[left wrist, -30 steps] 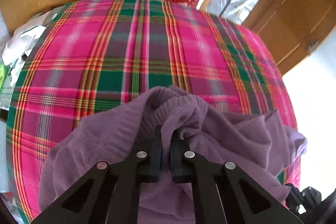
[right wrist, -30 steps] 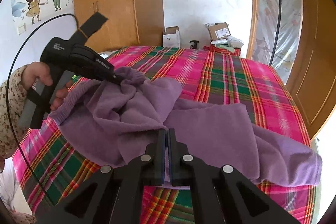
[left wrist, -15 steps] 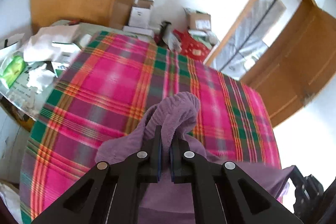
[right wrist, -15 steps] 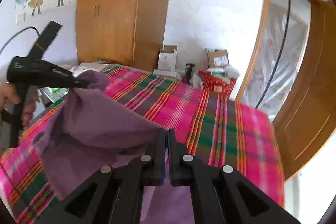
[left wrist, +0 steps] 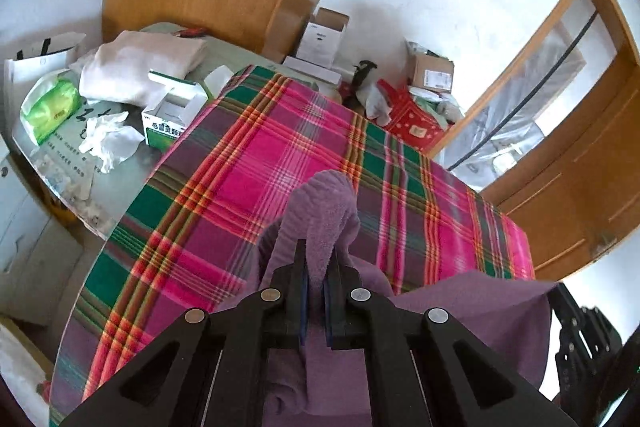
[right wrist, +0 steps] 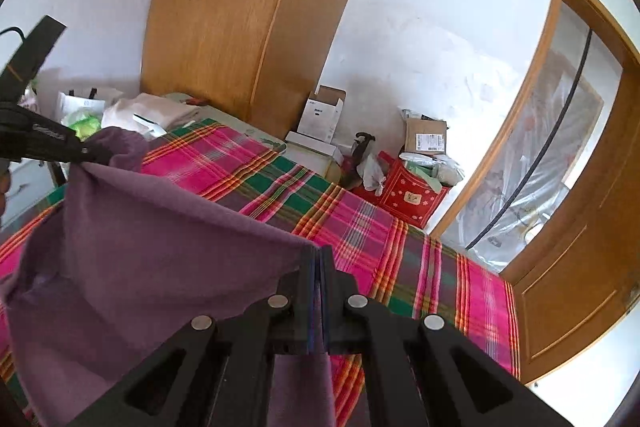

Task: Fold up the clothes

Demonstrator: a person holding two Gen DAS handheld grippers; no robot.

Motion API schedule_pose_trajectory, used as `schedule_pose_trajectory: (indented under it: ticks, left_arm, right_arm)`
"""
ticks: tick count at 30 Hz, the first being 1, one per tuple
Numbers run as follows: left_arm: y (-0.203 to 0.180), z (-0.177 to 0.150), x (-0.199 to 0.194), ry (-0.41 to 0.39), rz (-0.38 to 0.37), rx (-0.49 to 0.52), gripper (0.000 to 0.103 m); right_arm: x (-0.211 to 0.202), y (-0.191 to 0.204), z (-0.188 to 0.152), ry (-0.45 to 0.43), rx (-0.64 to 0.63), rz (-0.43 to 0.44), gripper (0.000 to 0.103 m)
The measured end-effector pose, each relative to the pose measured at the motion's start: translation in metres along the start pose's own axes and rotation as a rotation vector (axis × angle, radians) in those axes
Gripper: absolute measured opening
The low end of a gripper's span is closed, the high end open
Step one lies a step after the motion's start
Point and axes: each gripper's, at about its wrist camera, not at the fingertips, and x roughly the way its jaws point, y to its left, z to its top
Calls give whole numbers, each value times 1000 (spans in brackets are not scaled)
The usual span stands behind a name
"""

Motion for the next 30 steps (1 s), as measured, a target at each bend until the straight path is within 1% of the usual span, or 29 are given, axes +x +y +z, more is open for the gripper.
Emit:
schedule_pose_trajectory:
  ticks: [4, 7, 10, 12, 15, 17, 19, 22, 23, 24, 26, 28, 30]
  left_arm:
    - [7, 4, 13, 17, 21, -21, 6]
    - [9, 7, 24, 29, 44, -15, 6]
    - [13, 10, 36, 48, 56, -24, 7]
    - [12, 10, 47, 77, 63, -14, 8]
    - [6, 6, 57, 118, 78, 21, 9]
    - [4, 3, 58, 134, 66, 40, 13]
    - [2, 1, 53, 127, 41, 57, 24]
    - [-3, -6, 35, 105, 17, 94, 27]
    - [-4, -8, 29, 98, 8, 103, 27]
    - [-5, -11, 22, 91, 0, 112, 29]
    - [-10, -19, 7, 76, -5, 138, 31]
    - [-15, -28, -7, 64, -14, 170, 31]
    - [-26, -42, -24, 70, -64, 212, 31]
  right_arm:
    - [24, 11, 11, 6, -76, -33, 2]
    - [45, 18, 12, 30, -109, -38, 2]
    - [69, 18, 8, 87, -105, -22, 2]
    - [84, 17, 3, 123, -101, -10, 2]
    - [96, 14, -4, 163, -85, 16, 2]
    - [100, 9, -8, 193, -55, 49, 3]
    - [97, -2, -12, 211, 9, 94, 3]
    - [85, -20, -19, 221, 118, 185, 10]
    - [78, -26, -21, 211, 151, 198, 14]
    - [70, -32, -23, 203, 180, 216, 16]
    - [51, -43, -30, 189, 221, 247, 25]
    - [28, -52, -41, 178, 243, 258, 28]
    - [7, -59, -52, 168, 256, 267, 28]
